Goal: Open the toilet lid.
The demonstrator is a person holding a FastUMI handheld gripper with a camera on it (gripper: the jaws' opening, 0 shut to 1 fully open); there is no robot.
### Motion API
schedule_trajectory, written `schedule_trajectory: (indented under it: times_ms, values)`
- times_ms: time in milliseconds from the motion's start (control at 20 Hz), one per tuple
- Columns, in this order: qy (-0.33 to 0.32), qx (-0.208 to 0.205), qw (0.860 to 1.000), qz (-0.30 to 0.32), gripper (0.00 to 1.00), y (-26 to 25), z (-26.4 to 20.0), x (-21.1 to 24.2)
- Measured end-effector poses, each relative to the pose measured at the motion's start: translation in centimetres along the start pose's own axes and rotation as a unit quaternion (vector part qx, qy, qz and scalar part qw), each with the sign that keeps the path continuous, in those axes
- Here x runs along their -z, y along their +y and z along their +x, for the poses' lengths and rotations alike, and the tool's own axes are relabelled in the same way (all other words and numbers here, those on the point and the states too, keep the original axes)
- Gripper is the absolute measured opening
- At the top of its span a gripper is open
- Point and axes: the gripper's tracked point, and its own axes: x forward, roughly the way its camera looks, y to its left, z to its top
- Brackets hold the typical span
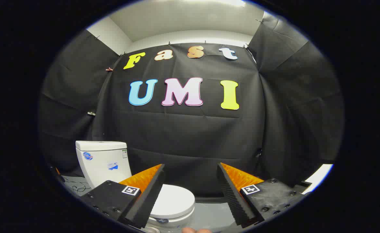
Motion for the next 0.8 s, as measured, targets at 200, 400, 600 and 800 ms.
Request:
schedule_trajectory:
  times_ms: [200, 400, 600, 800]
  values:
    - [-0.005, 0.006, 1.0, 0.006, 0.98, -0.54, -0.03, -0.45]
    - [-0.002, 0.013, 1.0, 0.009, 0.98, -1.03, 0.12, -0.14]
    - [0.001, 0.012, 1.0, 0.01, 0.98, -0.89, 0.06, -0.11]
    - [0.0, 0.013, 1.0, 0.01, 0.98, -1.04, -0.08, 0.06]
